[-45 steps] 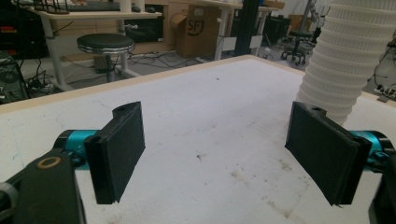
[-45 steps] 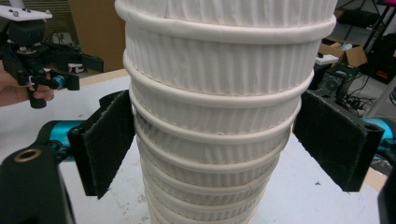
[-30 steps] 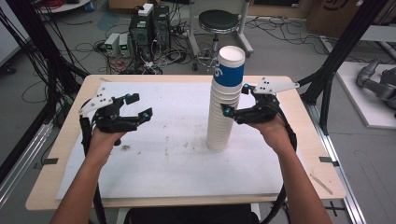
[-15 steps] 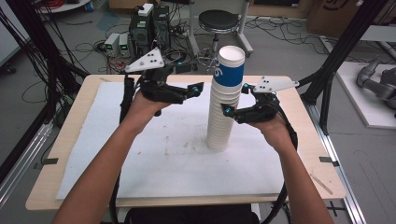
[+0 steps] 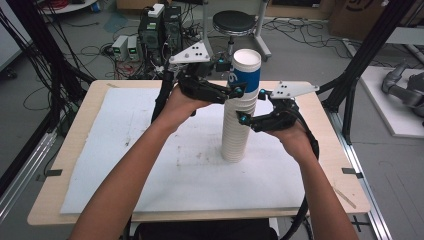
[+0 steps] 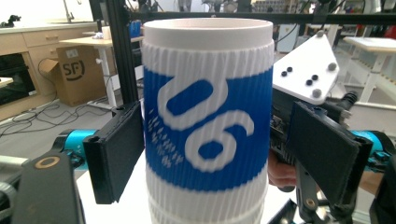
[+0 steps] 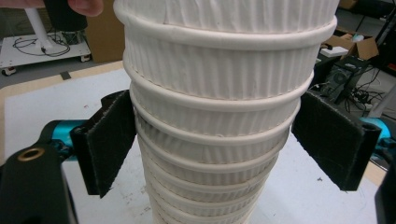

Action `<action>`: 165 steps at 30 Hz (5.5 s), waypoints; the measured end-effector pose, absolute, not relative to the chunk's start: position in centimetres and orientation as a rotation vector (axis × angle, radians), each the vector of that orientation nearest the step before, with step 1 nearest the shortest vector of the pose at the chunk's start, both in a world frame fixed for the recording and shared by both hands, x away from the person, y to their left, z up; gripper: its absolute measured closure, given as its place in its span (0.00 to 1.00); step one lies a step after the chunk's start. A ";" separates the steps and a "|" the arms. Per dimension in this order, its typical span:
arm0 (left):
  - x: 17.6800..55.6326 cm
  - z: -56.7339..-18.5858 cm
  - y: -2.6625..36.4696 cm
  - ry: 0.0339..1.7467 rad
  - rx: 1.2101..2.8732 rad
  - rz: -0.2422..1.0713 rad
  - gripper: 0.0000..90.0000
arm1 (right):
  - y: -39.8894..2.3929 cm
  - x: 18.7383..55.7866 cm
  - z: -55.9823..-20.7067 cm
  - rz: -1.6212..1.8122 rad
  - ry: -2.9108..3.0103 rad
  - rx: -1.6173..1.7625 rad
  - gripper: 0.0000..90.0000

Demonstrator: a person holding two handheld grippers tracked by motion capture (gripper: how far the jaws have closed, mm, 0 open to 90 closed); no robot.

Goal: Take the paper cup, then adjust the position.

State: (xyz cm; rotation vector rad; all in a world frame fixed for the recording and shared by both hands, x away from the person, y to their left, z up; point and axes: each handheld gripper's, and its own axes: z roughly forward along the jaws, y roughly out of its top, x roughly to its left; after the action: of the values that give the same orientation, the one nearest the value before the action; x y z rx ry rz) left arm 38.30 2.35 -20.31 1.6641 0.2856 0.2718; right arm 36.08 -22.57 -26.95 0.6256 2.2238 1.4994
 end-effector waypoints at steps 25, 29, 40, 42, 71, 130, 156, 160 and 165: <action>38.3 -16.6 1.6 0.259 1.571 0.363 0.29 | -22.7 36.2 -27.0 1.506 2.235 0.626 0.17; 38.0 -15.2 2.3 0.256 1.537 0.377 0.29 | -22.7 36.2 -27.0 1.511 2.236 0.627 0.17; 35.8 -13.6 6.7 0.260 1.469 0.410 0.29 | -23.5 35.9 -27.5 1.504 2.229 0.620 0.15; 35.6 -14.4 7.5 0.268 1.487 0.414 0.29 | -23.5 35.8 -27.7 1.486 2.243 0.622 0.15; 34.4 -30.2 14.0 0.442 1.589 0.391 0.29 | -27.5 32.4 -33.8 1.414 2.225 0.735 0.16; 31.4 -34.6 5.9 0.222 1.690 0.134 0.30 | -19.7 29.5 -36.9 1.665 2.427 0.467 0.30; 32.8 -32.7 4.5 0.156 1.953 0.074 0.32 | -20.5 29.8 -36.6 1.338 2.607 0.352 0.32; 33.0 -32.9 5.4 0.204 1.827 0.069 0.32 | -21.3 29.8 -36.6 1.482 2.516 0.421 0.23; 32.9 -33.1 6.0 0.192 1.665 0.025 0.33 | -22.0 29.7 -36.3 1.680 2.394 0.484 0.20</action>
State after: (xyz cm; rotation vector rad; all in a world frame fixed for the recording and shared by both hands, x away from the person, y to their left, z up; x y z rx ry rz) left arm 32.88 6.05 -33.11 1.6651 0.1916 0.0250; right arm 29.69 -21.98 -36.30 0.4841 2.3942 1.6797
